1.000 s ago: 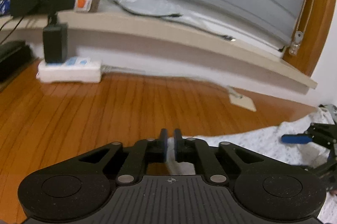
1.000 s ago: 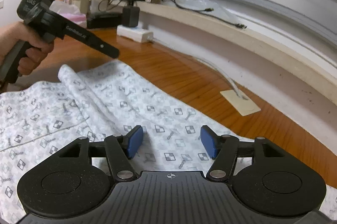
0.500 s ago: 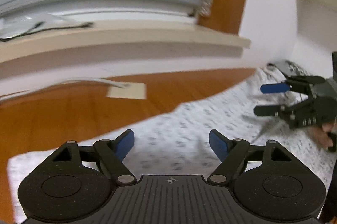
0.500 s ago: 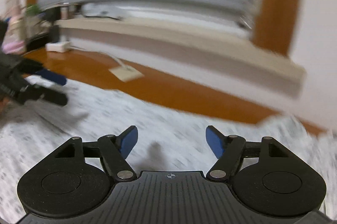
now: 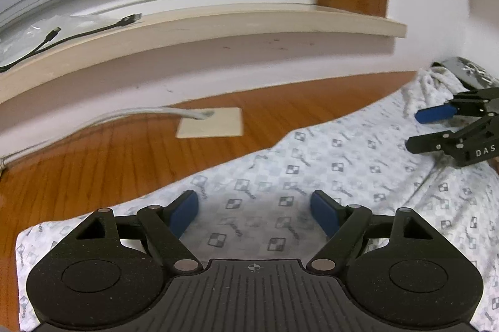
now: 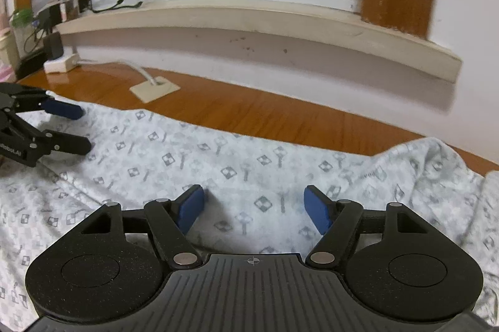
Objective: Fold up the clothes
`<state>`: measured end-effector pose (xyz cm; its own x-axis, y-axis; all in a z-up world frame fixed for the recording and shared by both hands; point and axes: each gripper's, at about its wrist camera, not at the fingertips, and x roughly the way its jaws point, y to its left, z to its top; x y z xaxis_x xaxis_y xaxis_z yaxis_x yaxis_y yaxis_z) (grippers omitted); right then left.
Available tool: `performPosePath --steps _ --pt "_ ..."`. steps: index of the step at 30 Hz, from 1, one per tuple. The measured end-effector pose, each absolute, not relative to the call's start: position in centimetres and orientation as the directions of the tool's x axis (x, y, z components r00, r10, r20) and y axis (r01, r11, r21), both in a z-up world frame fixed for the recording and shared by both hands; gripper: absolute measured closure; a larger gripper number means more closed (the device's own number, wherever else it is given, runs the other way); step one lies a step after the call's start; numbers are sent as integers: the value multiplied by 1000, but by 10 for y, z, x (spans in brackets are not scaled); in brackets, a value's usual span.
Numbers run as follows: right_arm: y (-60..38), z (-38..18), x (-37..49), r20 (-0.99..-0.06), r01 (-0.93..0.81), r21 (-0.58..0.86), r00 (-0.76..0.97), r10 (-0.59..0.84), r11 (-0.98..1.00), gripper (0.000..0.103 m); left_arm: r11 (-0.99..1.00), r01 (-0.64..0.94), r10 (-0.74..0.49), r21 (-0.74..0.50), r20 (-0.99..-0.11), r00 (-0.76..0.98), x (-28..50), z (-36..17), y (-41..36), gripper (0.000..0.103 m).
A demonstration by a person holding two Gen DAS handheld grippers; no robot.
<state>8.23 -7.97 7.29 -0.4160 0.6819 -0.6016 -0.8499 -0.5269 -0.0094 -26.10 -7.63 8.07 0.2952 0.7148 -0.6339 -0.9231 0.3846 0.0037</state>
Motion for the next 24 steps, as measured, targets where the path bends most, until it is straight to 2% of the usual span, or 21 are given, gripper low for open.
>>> performPosePath --steps 4,13,16,19,21,24 --pt "-58 73 61 -602 -849 -1 -422 678 -529 34 355 -935 721 0 -636 274 -281 79 -49 20" --pt "-71 77 41 -573 -850 5 -434 696 -526 31 331 -944 726 -10 -636 261 -309 80 -48 17" --pt "-83 90 59 -524 -855 24 -452 722 -518 31 373 -927 703 -33 -642 306 -305 86 -49 9" --pt "-97 112 88 -478 -863 21 -452 754 -504 31 443 -896 695 -37 -617 369 -285 103 -43 8" --pt "-86 118 117 -492 -899 2 -382 782 -437 31 488 -872 687 -38 -600 411 -272 114 -39 2" --pt "-70 127 159 -512 -943 -29 -272 815 -333 32 557 -830 665 -34 -580 470 -250 126 -29 1"
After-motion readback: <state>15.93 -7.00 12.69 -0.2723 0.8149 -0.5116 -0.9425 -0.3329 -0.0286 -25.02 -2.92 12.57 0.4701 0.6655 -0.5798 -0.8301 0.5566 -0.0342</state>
